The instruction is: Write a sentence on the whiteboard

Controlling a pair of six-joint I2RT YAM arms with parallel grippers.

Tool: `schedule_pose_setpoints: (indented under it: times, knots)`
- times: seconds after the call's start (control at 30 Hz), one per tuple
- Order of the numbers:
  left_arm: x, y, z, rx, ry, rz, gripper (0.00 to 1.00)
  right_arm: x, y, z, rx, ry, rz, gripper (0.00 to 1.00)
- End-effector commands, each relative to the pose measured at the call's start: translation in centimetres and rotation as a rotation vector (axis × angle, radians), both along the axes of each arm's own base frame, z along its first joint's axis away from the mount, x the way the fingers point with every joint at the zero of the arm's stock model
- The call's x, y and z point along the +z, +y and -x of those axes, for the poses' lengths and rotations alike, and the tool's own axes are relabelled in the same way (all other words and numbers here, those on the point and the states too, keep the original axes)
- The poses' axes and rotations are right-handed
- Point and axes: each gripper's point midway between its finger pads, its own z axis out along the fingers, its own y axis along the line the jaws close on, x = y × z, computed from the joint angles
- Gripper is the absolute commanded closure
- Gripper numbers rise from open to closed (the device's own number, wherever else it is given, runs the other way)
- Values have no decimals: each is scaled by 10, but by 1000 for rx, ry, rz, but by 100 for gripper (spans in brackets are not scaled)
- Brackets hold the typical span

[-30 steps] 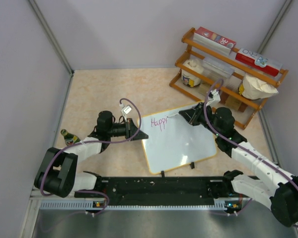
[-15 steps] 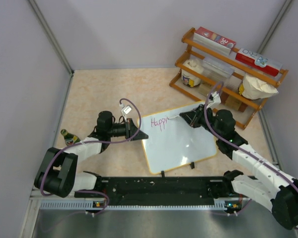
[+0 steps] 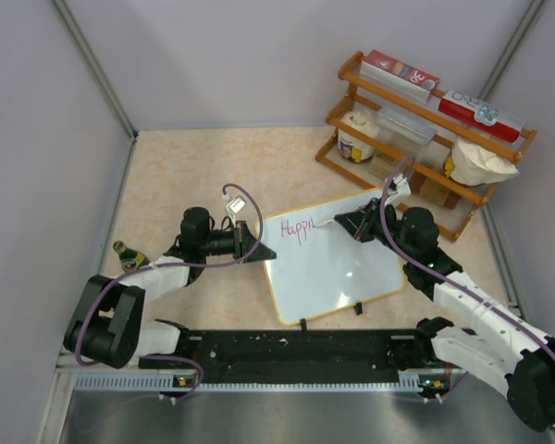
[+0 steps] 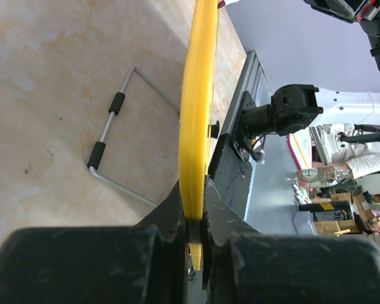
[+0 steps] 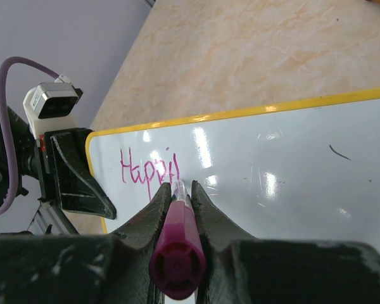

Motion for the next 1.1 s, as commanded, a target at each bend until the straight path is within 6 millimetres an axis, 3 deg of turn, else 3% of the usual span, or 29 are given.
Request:
schedule_pose_setpoints:
  times: [0.0,0.43,1.07]
  knots:
    - [-13,1,5,-6,-23,-34,100,-9,-7,-3,-24,3,39,100]
    - [-13,2,5,-9,-24,-37,100,19,-6,-21,-67,-48,9,100]
    - [-13,2,5,-5,-29,-39,100,28,-11,-30,-119,-53,-5,100]
